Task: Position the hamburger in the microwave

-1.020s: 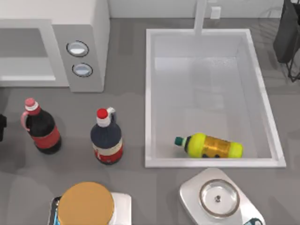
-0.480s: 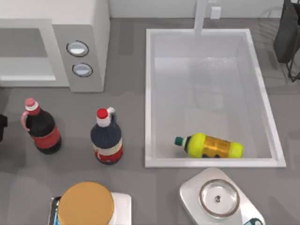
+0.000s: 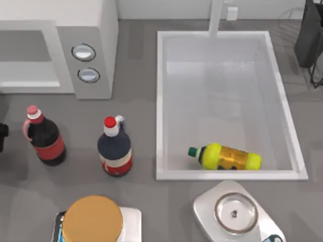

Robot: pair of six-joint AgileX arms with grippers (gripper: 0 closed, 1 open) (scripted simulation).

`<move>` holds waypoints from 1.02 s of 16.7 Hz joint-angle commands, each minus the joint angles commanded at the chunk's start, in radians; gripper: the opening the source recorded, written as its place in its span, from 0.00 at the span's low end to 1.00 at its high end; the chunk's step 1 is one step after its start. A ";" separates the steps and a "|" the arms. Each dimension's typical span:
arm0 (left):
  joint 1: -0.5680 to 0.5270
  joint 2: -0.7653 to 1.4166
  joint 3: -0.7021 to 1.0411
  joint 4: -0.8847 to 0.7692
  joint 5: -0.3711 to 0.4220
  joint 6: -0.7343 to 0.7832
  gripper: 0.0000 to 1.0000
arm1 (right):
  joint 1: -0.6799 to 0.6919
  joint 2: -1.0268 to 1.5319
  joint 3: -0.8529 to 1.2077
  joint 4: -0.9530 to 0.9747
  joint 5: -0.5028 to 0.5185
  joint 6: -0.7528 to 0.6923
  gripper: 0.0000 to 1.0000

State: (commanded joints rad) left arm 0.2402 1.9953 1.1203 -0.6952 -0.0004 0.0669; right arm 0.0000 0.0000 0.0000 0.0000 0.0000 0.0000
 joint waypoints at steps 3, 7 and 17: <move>0.000 0.000 0.000 0.000 0.000 0.000 0.00 | 0.000 0.000 0.000 0.000 0.000 0.000 1.00; 0.000 0.000 0.000 0.000 0.000 0.000 0.00 | 0.000 0.000 0.000 0.000 0.000 0.000 1.00; 0.094 -0.136 0.123 -0.238 0.012 0.064 0.00 | 0.000 0.000 0.000 0.000 0.000 0.000 1.00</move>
State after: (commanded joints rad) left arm 0.3342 1.8588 1.2432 -0.9330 0.0115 0.1312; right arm 0.0000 0.0000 0.0000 0.0000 0.0000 0.0000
